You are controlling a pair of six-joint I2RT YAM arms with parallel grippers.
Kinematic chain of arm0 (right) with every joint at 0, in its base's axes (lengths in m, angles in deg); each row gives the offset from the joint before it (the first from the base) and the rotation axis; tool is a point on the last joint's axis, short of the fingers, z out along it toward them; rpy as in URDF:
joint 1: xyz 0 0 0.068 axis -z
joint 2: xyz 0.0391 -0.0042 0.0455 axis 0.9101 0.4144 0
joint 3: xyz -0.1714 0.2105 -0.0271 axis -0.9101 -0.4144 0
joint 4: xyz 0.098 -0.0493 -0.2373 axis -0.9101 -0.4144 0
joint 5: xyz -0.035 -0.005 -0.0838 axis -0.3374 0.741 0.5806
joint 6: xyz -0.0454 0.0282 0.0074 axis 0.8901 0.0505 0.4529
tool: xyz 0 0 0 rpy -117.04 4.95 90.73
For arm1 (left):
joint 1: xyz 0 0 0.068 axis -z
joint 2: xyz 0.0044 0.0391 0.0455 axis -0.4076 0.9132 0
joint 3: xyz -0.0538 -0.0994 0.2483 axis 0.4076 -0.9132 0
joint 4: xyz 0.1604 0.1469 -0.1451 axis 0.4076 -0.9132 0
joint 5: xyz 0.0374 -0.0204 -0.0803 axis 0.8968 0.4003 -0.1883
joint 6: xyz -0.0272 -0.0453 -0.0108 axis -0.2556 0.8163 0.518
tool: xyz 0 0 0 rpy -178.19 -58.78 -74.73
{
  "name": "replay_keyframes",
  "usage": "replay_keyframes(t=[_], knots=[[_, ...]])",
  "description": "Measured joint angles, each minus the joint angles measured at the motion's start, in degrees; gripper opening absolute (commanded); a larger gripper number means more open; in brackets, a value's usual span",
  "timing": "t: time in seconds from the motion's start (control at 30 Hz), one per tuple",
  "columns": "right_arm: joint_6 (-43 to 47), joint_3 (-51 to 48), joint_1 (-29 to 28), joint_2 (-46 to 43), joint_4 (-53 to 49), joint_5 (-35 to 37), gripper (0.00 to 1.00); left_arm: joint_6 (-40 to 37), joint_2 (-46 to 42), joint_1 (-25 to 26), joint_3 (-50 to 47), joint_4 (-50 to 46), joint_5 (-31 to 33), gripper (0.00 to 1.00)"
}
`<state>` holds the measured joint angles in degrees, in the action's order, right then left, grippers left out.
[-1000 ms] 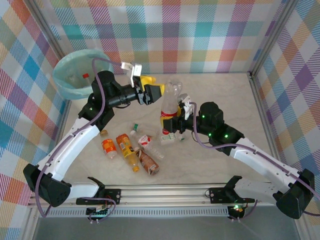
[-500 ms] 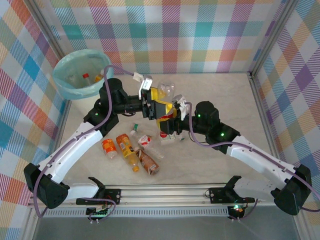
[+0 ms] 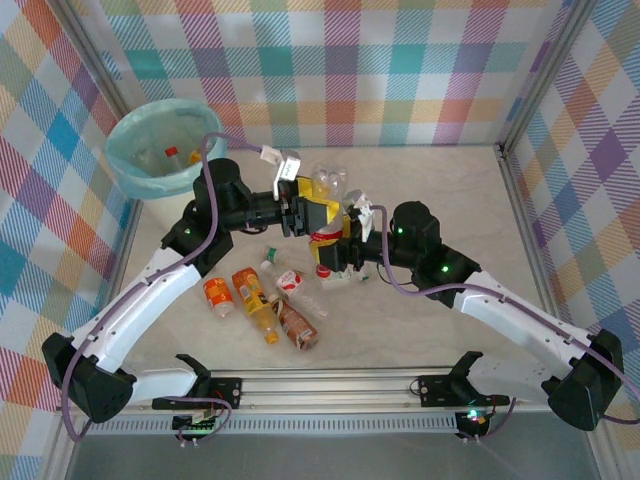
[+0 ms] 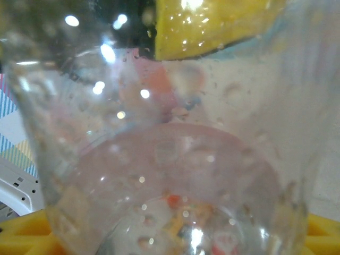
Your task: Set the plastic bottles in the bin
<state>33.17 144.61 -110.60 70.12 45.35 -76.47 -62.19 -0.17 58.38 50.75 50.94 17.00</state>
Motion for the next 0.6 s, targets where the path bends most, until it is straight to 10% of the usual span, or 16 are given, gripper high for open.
replay_keyframes(t=[0.6], knots=[[-0.20, 0.00, -0.31, -0.02, -0.50, 5.25, 0.83, 0.15, -0.42, 0.55, 0.20, -2.38, 9.92, 0.51]])
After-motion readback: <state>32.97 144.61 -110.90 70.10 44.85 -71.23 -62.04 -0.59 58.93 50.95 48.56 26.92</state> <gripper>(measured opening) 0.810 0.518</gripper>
